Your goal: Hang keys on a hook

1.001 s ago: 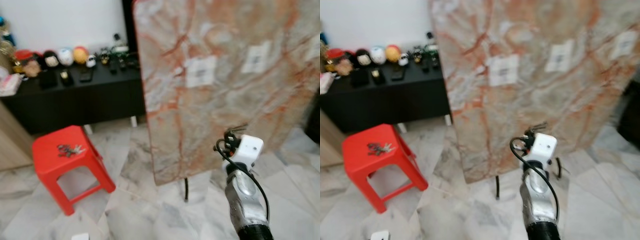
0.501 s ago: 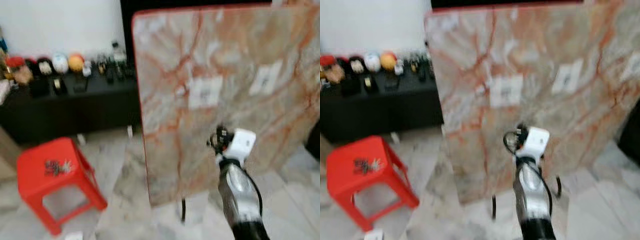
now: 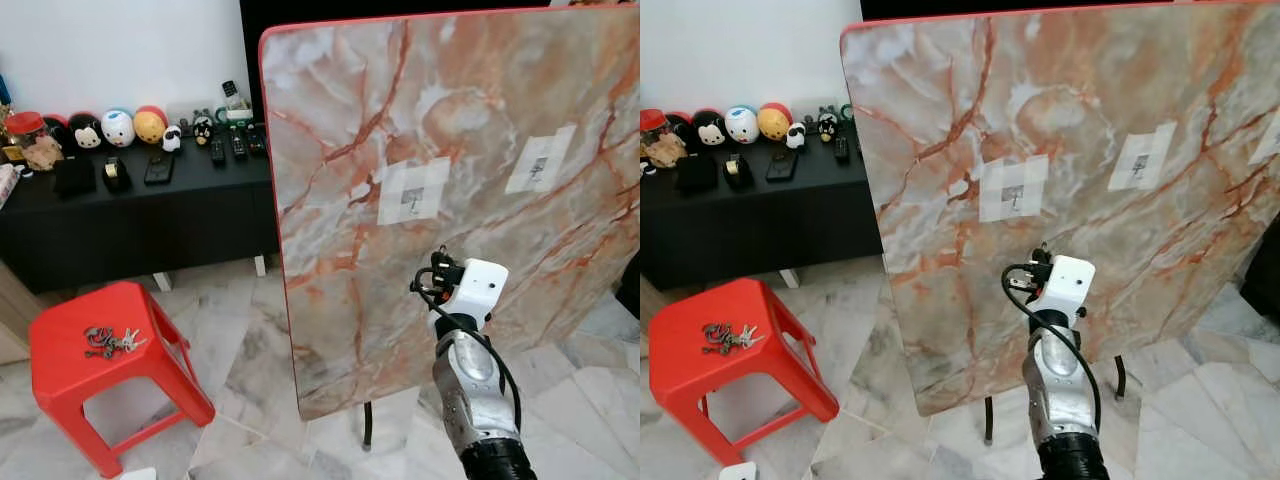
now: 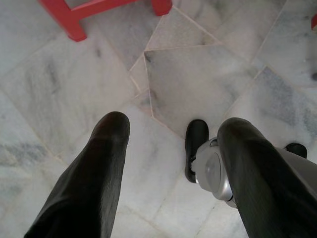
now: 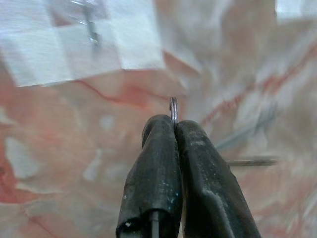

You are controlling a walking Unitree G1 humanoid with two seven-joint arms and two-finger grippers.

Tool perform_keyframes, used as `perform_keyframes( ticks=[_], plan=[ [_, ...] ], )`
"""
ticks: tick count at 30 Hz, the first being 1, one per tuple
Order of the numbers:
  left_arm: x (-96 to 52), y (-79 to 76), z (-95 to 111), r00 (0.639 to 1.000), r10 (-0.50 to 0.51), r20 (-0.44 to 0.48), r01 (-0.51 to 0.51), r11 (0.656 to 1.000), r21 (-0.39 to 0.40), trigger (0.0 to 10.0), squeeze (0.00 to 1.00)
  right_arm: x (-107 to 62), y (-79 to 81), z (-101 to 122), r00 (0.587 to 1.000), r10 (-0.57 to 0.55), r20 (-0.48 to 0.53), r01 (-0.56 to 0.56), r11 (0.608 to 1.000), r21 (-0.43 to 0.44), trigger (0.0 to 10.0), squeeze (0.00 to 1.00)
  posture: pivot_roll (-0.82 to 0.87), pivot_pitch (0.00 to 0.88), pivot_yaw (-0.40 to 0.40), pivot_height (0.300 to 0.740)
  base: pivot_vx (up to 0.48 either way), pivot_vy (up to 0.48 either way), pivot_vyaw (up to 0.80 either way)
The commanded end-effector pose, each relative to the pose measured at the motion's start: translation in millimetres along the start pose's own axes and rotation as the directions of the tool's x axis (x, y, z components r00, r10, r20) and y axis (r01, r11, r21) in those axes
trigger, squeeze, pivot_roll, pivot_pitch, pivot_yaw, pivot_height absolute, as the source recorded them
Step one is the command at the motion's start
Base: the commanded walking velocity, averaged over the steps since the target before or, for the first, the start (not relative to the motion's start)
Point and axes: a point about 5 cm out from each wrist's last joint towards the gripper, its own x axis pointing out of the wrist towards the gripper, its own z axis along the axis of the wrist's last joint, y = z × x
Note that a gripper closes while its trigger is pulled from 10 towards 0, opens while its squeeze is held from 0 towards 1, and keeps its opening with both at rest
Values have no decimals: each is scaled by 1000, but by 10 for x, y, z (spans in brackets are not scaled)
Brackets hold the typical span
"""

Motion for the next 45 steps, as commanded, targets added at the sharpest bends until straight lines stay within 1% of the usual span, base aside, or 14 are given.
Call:
perform_keyframes(
  ticks=[1,3,5,9,11,12,14,19,20,25,28,32,37,45],
  plan=[
    [-13,15,-50,1000,3,-16,-3,1000,-2,10000,0,45,59,141,997,23,72,-17,997,-78,10000,0,-59,0,-15,740,0,0,0],
    [-10,-12,-52,1000,0,-16,0,1000,-2,10000,0,61,84,168,996,30,86,-18,991,-135,10000,0,-59,0,-14,740,0,0,0],
    [-8,-34,-54,1000,-3,-17,3,1000,0,10000,0,72,101,175,995,33,89,-18,986,-166,10000,0,-59,0,-13,740,0,0,0],
    [-6,-69,-61,1000,-9,-20,9,1000,6,10000,0,83,114,167,996,28,85,-12,982,-188,10000,0,-56,0,-13,740,0,0,0],
    [-3,-94,-56,1000,-14,-19,14,1000,11,10000,0,90,117,173,995,20,95,3,972,-234,10000,0,-56,0,-13,740,0,0,0],
    [-3,-94,-56,1000,-14,-19,14,1000,11,10000,0,90,117,173,995,20,95,3,972,-234,10000,0,-56,0,-13,740,0,0,0],
    [8,-115,-24,1000,-18,-12,18,1000,15,10000,0,102,88,170,995,-3,104,36,947,-319,10000,0,-54,0,-13,740,0,0,0],
    [18,-97,22,1000,-19,-2,19,1000,16,10000,0,98,43,187,991,-21,133,68,932,-357,10000,0,-53,0,-16,740,0,0,0],
    [19,-80,33,1000,-17,-1,17,1000,14,10000,0,102,49,190,991,-6,136,59,919,-389,10000,0,-51,0,-20,740,0,0,0],
    [19,-66,42,1000,-16,3,16,1000,10,10000,0,120,75,237,984,9,176,72,892,-445,10000,0,-47,0,-27,740,0,0,0],
    [19,-68,40,1000,-16,3,16,1000,9,10000,0,127,88,255,982,21,190,72,878,-473,10000,0,-46,0,-29,740,0,0,0],
    [10,-107,-4,1000,-17,3,18,1000,-4,10000,0,139,126,290,974,56,218,71,842,-535,10000,0,-37,0,-43,740,0,0,0],
    [4,-129,-30,1000,-17,0,17,1000,-15,10000,0,137,121,281,975,54,216,76,831,-550,10000,0,-36,0,-43,740,0,0,0],
    [3,-99,-34,1000,-10,-7,10,1000,-16,10000,0,122,82,253,977,22,211,101,826,-554,10000,0,-47,0,-33,740,0,0,0]
  ],
)
